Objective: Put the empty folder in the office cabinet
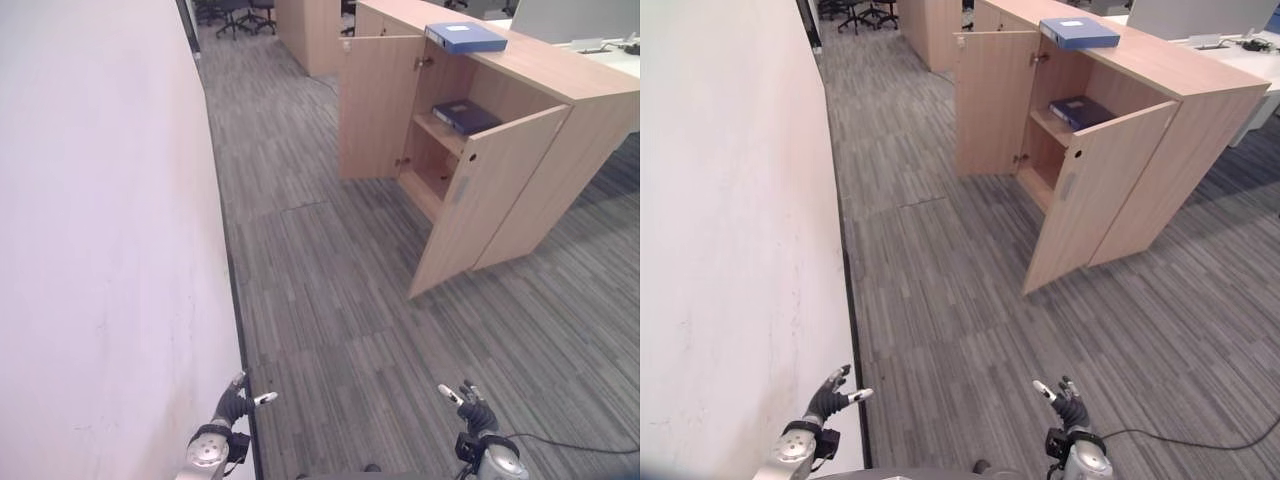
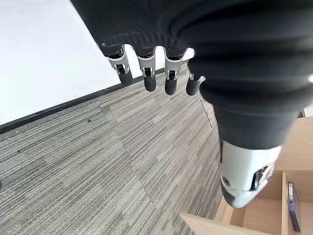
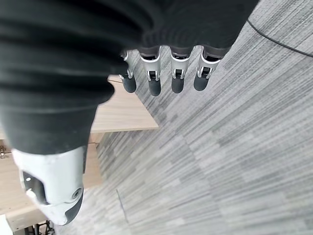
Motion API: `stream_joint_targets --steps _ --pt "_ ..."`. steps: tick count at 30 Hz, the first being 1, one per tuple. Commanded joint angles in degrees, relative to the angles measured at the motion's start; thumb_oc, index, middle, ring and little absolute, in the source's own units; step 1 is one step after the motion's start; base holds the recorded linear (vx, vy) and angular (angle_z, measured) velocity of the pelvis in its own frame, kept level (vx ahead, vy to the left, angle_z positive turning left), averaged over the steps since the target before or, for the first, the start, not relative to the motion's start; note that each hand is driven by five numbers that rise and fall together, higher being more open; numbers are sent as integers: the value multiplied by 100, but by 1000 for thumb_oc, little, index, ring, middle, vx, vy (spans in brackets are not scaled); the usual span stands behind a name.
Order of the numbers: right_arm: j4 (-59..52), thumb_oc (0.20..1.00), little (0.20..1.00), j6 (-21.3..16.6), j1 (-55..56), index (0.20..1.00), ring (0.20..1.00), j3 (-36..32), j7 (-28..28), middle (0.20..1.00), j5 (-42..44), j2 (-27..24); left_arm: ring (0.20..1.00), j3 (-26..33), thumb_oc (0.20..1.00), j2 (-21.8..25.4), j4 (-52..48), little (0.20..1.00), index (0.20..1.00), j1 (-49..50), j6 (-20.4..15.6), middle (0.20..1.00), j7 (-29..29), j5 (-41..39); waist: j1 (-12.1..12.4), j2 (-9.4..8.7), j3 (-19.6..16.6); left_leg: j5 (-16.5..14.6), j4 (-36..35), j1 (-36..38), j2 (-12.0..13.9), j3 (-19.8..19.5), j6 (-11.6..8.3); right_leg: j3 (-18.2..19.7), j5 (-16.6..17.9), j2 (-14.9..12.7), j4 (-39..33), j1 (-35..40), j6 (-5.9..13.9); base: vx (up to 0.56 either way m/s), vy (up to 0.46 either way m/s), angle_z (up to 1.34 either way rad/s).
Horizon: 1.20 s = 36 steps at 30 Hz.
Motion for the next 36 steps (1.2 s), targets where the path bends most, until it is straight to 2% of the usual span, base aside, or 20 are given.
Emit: stream_joint_targets --steps 1,36 --pt "114 1000 1000 -166 -263 1000 1000 34 28 1000 162 33 1000 -47 1000 27 108 1000 1000 -363 -216 1000 -17 -151 -12 -129 71 -197 19 -10 347 -169 -352 159 -455 -452 38 259 671 0 0 0" --pt "313 1000 1000 -89 -314 1000 1000 115 12 1000 137 59 1000 -176 1000 -43 475 1000 1000 -489 -162 1000 89 19 -60 -136 48 -242 19 25 308 -217 -330 201 -487 -443 48 301 656 0 0 0"
